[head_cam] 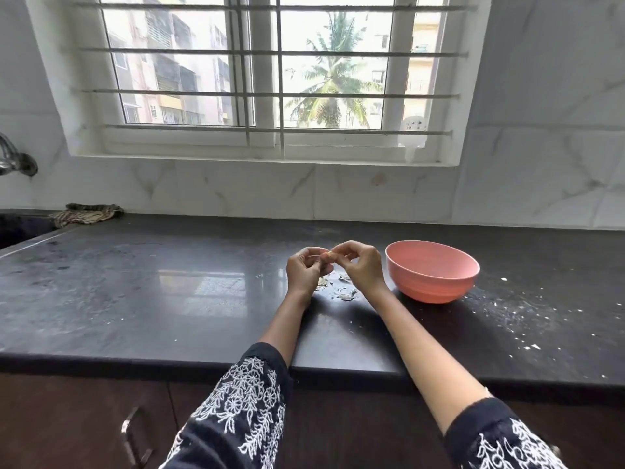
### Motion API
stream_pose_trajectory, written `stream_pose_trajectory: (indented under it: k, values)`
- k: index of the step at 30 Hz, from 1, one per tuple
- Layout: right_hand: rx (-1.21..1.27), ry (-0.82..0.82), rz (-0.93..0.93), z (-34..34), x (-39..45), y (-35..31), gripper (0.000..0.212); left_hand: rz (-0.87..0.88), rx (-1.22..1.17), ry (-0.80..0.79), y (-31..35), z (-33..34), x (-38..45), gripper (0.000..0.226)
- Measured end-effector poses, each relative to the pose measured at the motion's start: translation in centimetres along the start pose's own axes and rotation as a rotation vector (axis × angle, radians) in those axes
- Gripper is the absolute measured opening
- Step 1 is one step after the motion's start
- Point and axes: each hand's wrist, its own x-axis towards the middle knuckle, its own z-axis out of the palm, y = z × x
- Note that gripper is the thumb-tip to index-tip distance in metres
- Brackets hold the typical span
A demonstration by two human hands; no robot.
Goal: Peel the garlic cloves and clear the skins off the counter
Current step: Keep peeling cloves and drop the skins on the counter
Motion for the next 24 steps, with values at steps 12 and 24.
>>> stream_pose_trajectory:
  k: [12,24]
  values:
    - [0.25,-0.137,0.211,-0.34,-0.61,-0.5,0.021,0.027,0.041,0.022,-0.06,-0.14,0.17,0.022]
    - [0.249,-0.099,0.237,-0.98,-0.42,-0.81,0.009,0.083,0.118,-0.034,-0.09,-0.02,0.07,0.027]
